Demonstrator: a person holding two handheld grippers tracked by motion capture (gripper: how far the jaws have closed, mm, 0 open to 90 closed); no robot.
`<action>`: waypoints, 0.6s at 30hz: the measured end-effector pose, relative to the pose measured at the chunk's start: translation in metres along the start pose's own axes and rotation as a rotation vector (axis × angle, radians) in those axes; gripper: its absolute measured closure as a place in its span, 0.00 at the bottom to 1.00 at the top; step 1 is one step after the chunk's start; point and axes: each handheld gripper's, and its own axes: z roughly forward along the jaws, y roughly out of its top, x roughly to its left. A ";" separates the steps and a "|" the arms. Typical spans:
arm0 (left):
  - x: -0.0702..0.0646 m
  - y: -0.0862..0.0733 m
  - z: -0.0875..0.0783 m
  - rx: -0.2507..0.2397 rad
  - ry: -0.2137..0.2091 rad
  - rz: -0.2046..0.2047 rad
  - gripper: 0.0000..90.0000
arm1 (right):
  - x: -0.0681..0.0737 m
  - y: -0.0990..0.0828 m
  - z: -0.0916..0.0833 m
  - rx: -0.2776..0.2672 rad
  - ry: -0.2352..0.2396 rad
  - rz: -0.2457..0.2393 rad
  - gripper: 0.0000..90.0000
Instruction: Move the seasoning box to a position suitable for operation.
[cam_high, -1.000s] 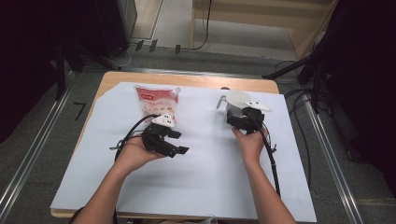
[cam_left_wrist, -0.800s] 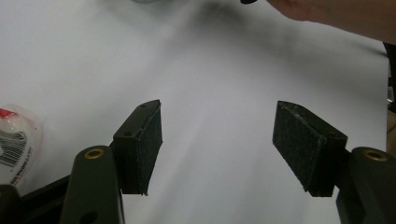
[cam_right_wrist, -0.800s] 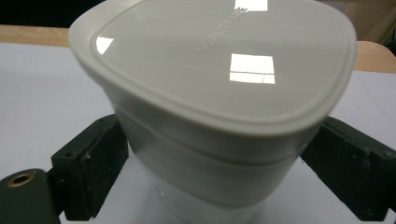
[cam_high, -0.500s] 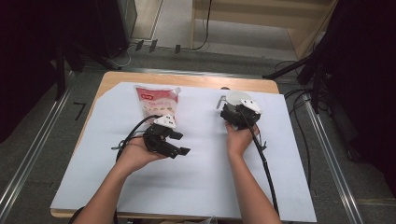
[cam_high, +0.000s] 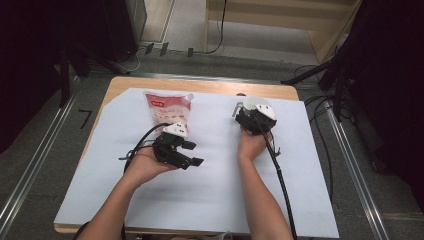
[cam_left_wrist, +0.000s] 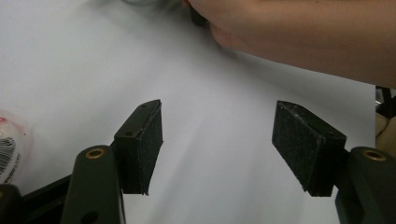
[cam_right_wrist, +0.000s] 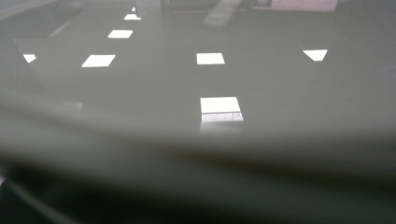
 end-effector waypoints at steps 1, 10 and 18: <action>0.000 0.000 0.000 0.008 0.003 0.003 0.38 | 0.000 0.000 0.000 0.002 0.001 -0.003 0.12; 0.000 0.000 0.001 0.007 0.006 0.000 0.39 | -0.010 0.004 -0.001 0.031 0.069 -0.044 0.12; 0.002 -0.001 -0.001 0.006 0.009 -0.006 0.39 | -0.010 0.010 -0.011 0.011 0.119 -0.069 0.12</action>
